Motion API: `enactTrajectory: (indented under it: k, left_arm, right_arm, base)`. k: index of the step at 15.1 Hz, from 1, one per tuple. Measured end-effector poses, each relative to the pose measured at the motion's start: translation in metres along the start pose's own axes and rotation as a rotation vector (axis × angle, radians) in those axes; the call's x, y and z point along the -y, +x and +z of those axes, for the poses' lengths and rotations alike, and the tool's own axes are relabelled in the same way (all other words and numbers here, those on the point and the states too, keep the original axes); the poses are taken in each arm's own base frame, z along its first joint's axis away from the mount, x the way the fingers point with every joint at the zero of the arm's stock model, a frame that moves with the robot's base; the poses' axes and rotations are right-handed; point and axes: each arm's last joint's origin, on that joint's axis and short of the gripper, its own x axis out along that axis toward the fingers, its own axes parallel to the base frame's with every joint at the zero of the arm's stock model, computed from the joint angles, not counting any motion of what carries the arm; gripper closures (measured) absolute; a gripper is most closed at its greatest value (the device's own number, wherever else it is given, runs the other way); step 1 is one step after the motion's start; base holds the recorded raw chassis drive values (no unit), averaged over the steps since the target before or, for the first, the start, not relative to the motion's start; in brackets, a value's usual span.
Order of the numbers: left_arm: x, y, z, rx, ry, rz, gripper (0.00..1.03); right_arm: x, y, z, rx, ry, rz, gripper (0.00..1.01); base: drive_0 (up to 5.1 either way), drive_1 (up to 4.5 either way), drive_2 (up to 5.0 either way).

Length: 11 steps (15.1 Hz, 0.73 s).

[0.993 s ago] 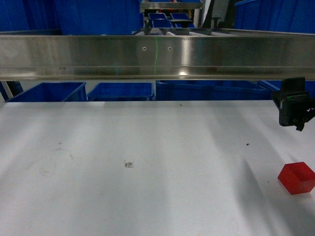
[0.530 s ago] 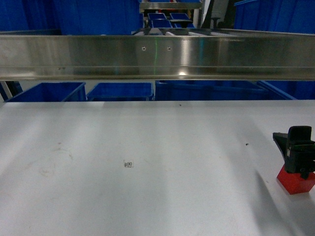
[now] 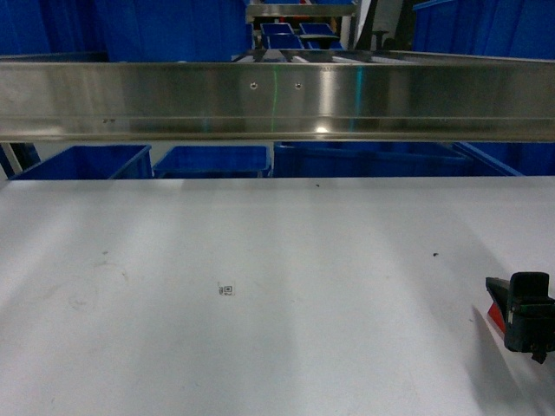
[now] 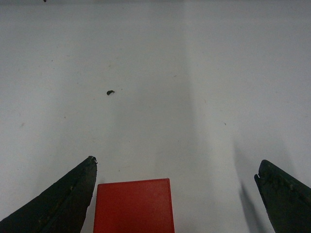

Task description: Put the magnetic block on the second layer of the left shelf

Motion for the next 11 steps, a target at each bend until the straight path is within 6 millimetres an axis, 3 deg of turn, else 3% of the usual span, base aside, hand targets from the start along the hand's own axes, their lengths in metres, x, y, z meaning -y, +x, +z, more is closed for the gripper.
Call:
enactTrajectory:
  k: [6,11]
  left_arm:
    - [0.000,0.000,0.000,0.000,0.000,0.000,0.05]
    - [0.000,0.000,0.000,0.000,0.000,0.000,0.05]
  right_arm:
    - [0.002,-0.002,-0.016,-0.019,0.006,-0.004,0.07]
    - [0.000,-0.004,-0.016,0.005,-0.009,-0.012,0.65]
  base:
    - [0.0,0.00,0.0]
    - [0.0,0.00,0.0]
